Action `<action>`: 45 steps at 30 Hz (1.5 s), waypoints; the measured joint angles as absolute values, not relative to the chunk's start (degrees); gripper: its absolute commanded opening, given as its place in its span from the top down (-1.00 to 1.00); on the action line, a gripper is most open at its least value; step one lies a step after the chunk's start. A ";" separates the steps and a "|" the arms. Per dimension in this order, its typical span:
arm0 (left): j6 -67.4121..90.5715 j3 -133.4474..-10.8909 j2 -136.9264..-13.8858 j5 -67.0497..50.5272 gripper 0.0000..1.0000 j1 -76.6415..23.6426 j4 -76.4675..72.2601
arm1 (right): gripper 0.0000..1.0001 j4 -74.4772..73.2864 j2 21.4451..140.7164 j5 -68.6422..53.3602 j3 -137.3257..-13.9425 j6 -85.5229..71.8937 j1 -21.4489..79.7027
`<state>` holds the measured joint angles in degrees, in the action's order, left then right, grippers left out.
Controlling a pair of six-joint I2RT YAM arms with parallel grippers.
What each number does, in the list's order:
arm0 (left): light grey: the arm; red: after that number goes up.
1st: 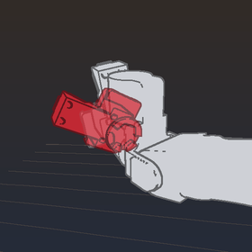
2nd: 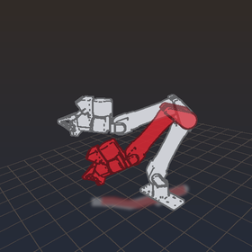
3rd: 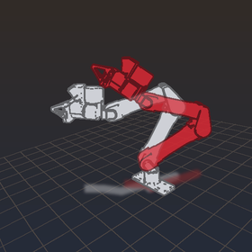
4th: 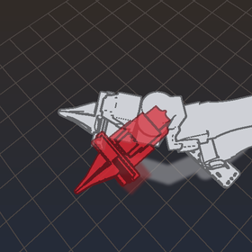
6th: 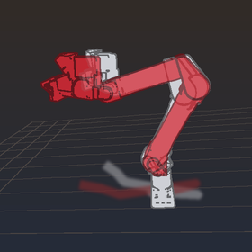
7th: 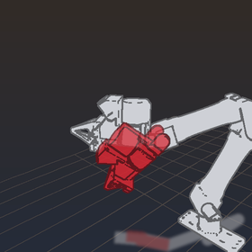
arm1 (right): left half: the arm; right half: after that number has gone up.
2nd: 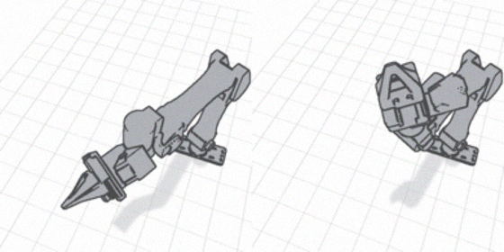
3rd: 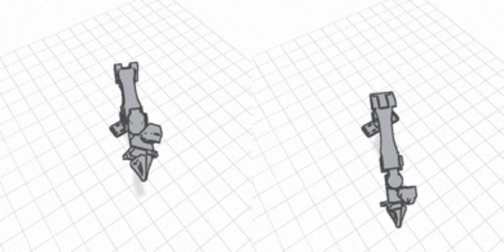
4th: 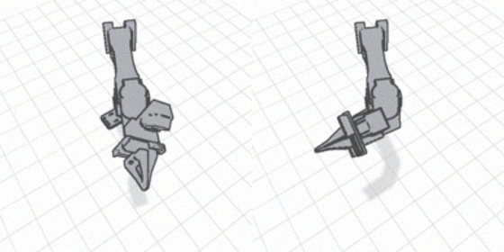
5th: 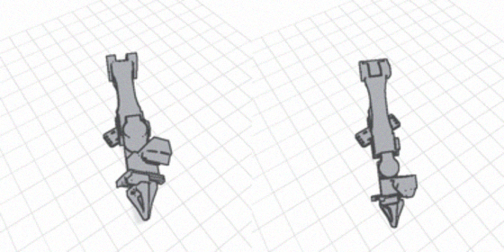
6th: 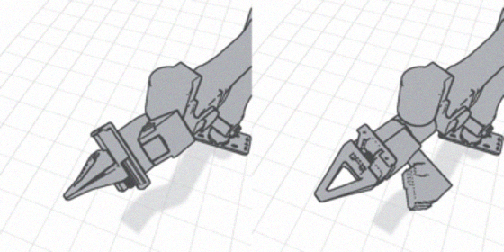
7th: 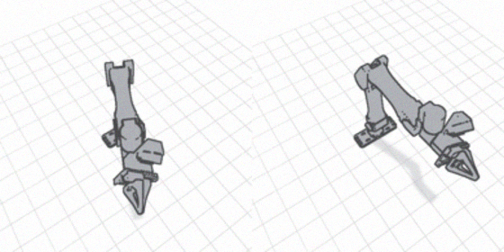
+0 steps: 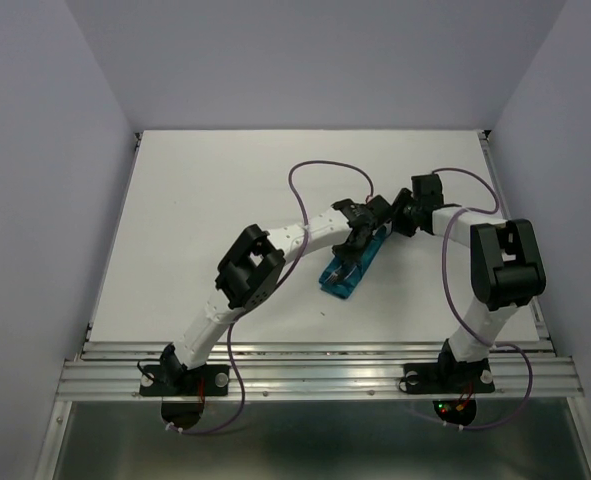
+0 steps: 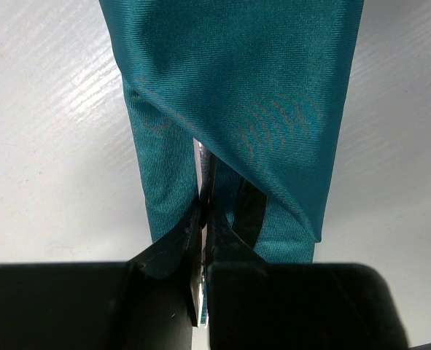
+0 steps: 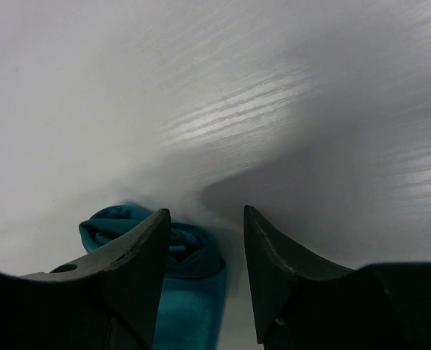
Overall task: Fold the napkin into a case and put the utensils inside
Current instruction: Stuff the fork into the folded napkin.
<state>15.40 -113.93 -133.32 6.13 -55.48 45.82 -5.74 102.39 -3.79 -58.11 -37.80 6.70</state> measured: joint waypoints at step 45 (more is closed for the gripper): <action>12.47 -118.83 -136.79 8.25 0.45 -53.87 43.48 | -0.03 -0.69 102.48 -7.60 -55.96 -37.80 6.66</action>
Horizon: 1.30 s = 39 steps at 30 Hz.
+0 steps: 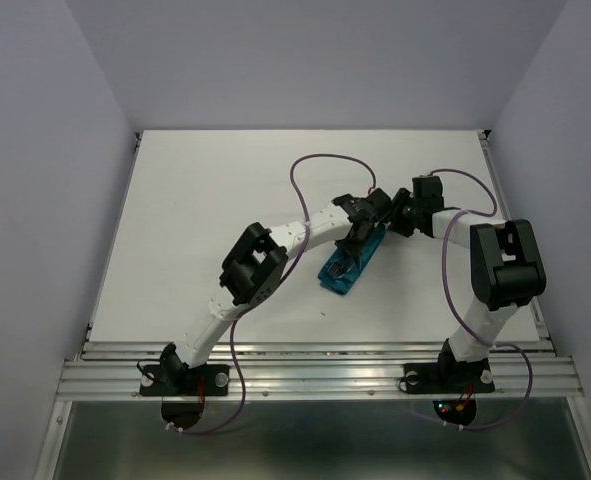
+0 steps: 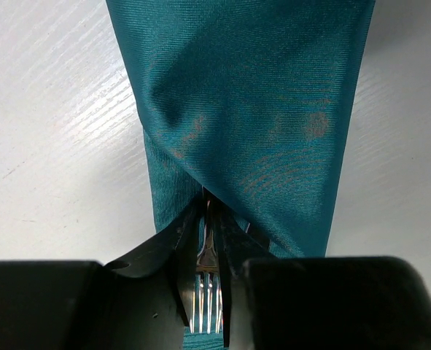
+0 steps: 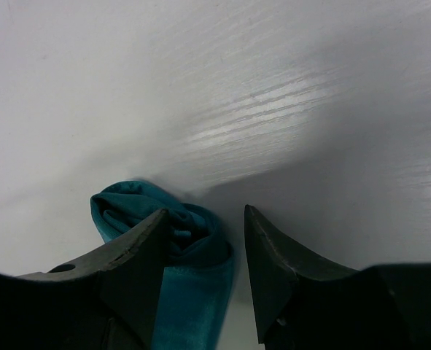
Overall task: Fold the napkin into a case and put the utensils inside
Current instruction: Stuff the fork into the folded napkin, then reset both arms
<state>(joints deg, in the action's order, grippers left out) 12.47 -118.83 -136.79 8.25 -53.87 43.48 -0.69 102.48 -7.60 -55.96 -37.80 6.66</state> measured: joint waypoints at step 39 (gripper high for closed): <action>15.27 -90.24 -84.58 17.37 -0.22 -53.76 38.13 | -1.00 -16.19 79.66 10.31 -60.45 -34.28 6.76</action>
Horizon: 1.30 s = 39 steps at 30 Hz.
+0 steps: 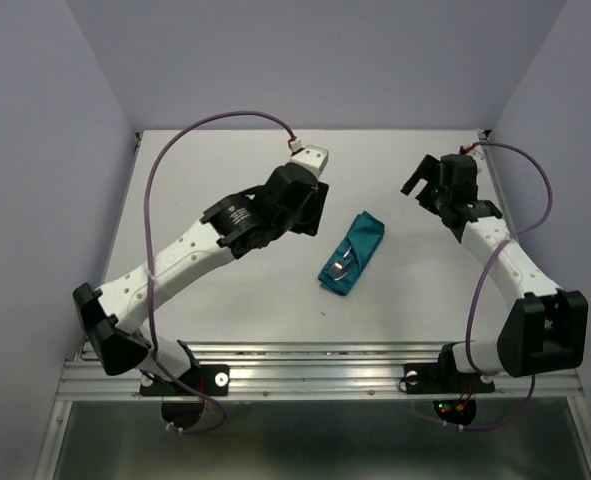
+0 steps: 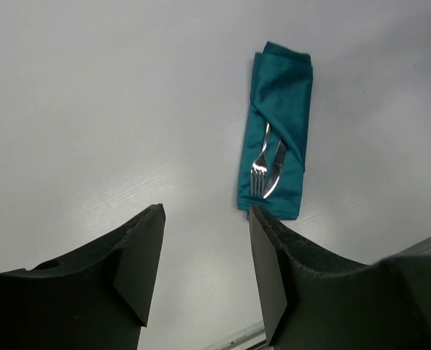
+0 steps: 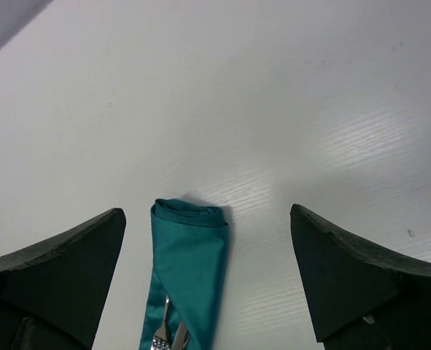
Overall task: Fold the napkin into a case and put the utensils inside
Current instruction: Reset both arms
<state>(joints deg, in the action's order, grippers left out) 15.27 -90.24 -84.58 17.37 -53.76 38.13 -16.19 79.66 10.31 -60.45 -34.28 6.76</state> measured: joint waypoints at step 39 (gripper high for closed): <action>29.26 -69.01 -61.95 32.56 -0.21 -52.75 29.52 | 0.53 -11.49 92.82 1.39 -58.94 -31.92 20.86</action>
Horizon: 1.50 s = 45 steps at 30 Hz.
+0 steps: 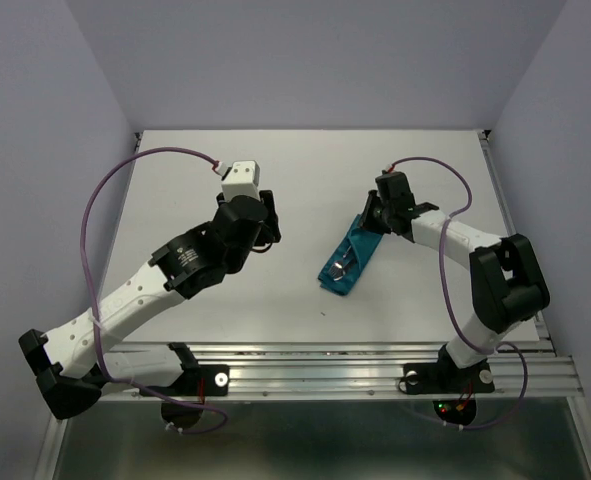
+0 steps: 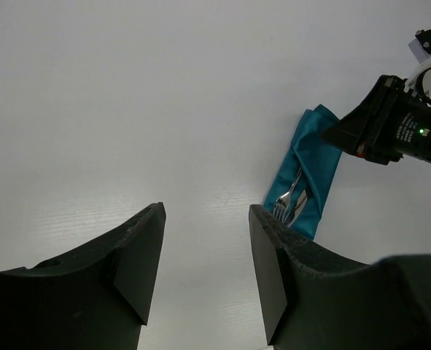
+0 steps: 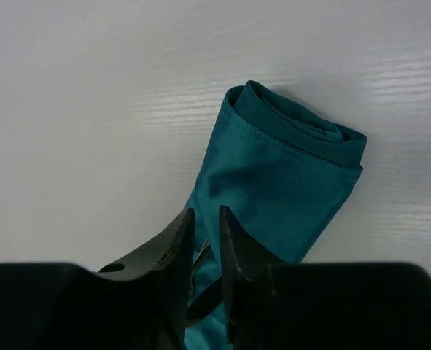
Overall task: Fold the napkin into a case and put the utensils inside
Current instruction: Reset both arms
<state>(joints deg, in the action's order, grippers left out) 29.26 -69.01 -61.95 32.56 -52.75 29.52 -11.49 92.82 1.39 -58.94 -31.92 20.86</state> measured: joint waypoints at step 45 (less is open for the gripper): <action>29.56 -66.83 -58.74 32.77 -0.21 -52.75 29.82 | -1.00 -11.64 72.90 36.56 -59.09 -34.70 15.07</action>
<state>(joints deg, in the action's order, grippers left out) 29.56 -66.83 -58.74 32.77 -52.75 29.82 -11.64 72.90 36.56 -59.09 -34.70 15.07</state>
